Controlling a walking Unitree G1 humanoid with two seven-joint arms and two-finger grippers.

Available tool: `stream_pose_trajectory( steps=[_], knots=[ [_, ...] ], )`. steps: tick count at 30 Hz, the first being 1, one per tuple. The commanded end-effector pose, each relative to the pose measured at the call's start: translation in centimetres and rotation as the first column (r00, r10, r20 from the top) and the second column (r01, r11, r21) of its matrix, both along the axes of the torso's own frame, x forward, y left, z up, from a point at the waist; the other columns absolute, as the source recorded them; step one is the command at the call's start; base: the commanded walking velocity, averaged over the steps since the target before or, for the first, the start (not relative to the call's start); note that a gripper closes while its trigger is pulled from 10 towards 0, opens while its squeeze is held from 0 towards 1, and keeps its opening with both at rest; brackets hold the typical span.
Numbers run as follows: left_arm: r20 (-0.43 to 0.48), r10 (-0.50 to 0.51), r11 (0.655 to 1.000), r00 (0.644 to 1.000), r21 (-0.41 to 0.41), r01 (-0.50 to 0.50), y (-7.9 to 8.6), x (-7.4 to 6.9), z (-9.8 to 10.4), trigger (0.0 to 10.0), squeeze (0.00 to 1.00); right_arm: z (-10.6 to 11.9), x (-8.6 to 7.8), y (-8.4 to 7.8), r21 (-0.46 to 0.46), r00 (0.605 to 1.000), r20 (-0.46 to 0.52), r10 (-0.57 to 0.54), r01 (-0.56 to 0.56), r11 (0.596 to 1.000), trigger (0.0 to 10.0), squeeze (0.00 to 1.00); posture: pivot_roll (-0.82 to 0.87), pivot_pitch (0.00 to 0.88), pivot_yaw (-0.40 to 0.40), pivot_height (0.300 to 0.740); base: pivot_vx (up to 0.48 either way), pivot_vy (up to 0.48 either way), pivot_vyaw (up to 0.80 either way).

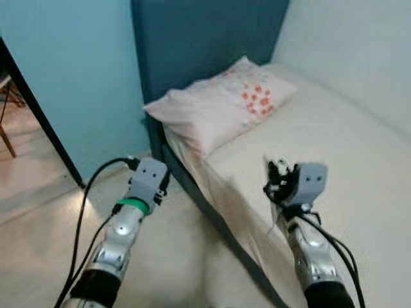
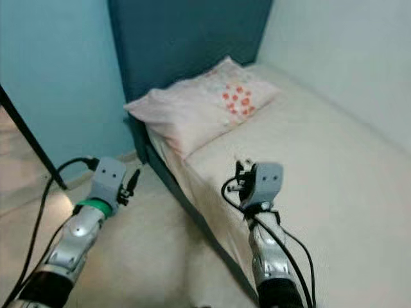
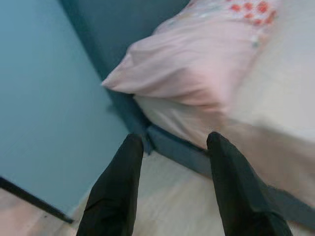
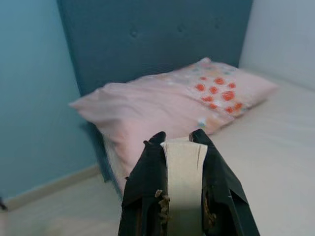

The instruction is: Clean up the room

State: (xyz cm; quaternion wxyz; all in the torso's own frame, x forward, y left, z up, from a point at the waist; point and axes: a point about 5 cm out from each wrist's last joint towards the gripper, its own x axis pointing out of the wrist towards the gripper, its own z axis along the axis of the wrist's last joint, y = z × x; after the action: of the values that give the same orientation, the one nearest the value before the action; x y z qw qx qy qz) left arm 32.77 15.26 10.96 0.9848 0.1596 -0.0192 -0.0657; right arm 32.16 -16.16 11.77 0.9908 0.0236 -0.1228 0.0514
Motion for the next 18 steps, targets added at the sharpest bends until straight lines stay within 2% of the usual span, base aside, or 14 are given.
stream_pose_trajectory(
  steps=[1, 6, 7, 13, 14, 18],
  knots=[
    [-0.023, -0.011, 1.0, 1.0, 0.003, 0.012, -0.4, -0.3, -0.7, 10.0, 0.0, 0.2, 0.0, -0.4, 0.012, 1.0, 0.015, -0.012, 0.012, 1.0, 10.0, 0.0, 0.01, 0.075, 0.007, 0.74, 0.469, 0.0, 0.0],
    [-0.023, -0.012, 1.0, 1.0, 0.003, 0.012, -0.3, -0.3, -0.7, 10.0, 0.0, 0.5, 0.2, -1.0, 0.01, 0.999, 0.023, -0.031, 0.031, 0.999, 10.0, 0.0, 0.01, 0.075, 0.007, 0.74, 0.469, 0.0, 0.0],
    [-0.022, -0.013, 1.0, 1.0, 0.003, 0.013, -0.4, -0.3, -0.7, 10.0, 0.0, 0.9, 0.4, -1.8, 0.01, 0.998, 0.031, -0.058, 0.058, 0.998, 10.0, 0.0, 0.01, 0.078, 0.013, 0.74, 0.469, 0.0, 0.0],
    [-0.024, -0.016, 1.0, 1.0, 0.005, 0.017, -0.4, -0.2, -0.7, 10.0, 0.0, 1.6, 0.8, -3.2, 0.013, 0.995, 0.046, -0.093, 0.092, 0.996, 10.0, 0.0, 0.01, 0.078, 0.013, 0.74, 0.469, 0.0, 0.0],
    [-0.024, -0.019, 1.0, 1.0, 0.006, 0.019, -0.4, -0.2, -0.7, 10.0, 0.0, 2.0, 1.0, -4.0, 0.016, 0.992, 0.054, -0.117, 0.117, 0.993, 10.0, 0.0, 0.01, 0.078, 0.013, 0.74, 0.469, 0.0, 0.0],
    [-0.025, -0.022, 1.0, 0.999, 0.007, 0.022, -0.4, -0.2, -0.7, 10.0, 0.0, 2.4, 1.2, -5.0, 0.036, 0.987, 0.057, -0.151, 0.149, 0.988, 10.0, 0.0, 0.01, 0.078, 0.013, 0.74, 0.466, 0.0, 0.0]
  ],
)
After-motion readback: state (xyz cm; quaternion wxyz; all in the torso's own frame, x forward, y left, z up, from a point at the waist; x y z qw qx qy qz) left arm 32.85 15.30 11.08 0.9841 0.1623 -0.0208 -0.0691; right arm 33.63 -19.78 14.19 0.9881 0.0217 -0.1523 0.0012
